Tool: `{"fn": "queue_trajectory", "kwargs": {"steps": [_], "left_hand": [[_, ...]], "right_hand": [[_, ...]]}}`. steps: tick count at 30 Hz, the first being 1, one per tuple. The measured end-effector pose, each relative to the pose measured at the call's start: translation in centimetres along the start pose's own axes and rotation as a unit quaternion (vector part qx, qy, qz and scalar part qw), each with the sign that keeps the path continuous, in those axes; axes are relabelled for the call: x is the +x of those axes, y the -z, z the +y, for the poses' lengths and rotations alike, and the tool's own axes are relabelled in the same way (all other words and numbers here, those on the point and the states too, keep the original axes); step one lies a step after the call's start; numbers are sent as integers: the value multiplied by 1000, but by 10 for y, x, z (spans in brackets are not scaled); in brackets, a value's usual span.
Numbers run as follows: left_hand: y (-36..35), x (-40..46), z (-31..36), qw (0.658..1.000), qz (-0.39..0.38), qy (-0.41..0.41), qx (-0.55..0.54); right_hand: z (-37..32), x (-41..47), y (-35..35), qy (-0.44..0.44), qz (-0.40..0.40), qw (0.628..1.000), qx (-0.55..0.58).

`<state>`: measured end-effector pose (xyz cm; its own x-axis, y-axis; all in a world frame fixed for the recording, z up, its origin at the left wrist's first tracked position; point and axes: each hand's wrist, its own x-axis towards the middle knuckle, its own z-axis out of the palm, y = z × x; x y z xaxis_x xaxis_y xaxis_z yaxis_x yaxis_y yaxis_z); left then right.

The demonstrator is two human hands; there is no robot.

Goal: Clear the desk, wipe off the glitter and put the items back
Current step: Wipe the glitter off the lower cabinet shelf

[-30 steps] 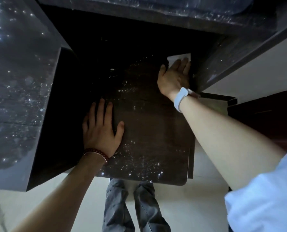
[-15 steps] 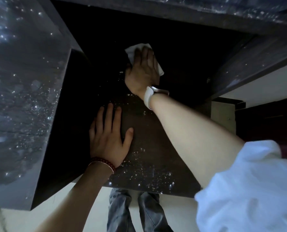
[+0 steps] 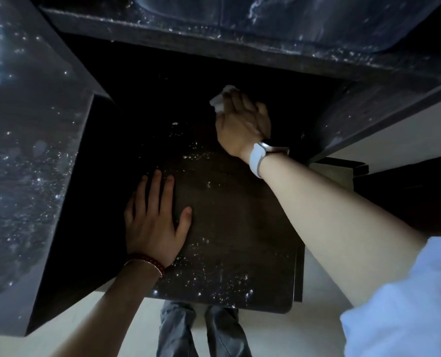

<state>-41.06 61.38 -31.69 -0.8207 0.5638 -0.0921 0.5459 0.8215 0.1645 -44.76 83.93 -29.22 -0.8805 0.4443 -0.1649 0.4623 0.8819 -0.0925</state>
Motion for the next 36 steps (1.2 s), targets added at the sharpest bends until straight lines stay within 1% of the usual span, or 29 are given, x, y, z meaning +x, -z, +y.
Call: {"fn": "queue_trajectory", "kwargs": {"steps": [2,4,5,7,12,15,18,20,23,27,29,31,32,34,36], "left_hand": [[1,0,0,1000,-3,8,-12],[1,-1,0,1000,-6,8,-12],[0,-1,0,1000,-7,7,-9],[0,-1,-1,1000,-6,5,-6],[0,-1,-3,1000,-2,0,-10],[-1,-1,-2,1000,0,-1,-7],[-2,-1,-3,1000,5,-5,1],[-2,-1,-3,1000,6,-6,5],[-2,-1,-4,1000,6,-4,4],[-2,-1,-2,1000,9,-3,4],[-2,-1,-1,1000,10,-3,4],[-1,0,-2,1000,7,-2,7],[-1,0,-2,1000,7,-1,8],[-1,0,-3,1000,6,-2,7],[0,-1,-3,1000,4,2,7]], "right_hand": [[12,-11,2,-56,-4,998,-29],[28,-19,3,-139,-12,990,-31],[34,-21,4,-166,-16,985,-35],[37,-20,3,-186,-14,982,-32],[29,-22,-6,-212,14,976,56],[23,-26,-14,-160,21,980,114],[-6,-6,-15,-62,28,990,126],[-28,8,-13,-17,27,991,133],[-43,13,-15,-10,36,990,133],[-35,12,-15,6,45,991,129],[-35,13,-13,23,30,991,129],[-42,16,-13,61,9,989,133],[-47,19,-14,79,10,987,137],[-60,28,-13,83,23,984,156],[-70,38,-11,86,-1,984,159]]}}
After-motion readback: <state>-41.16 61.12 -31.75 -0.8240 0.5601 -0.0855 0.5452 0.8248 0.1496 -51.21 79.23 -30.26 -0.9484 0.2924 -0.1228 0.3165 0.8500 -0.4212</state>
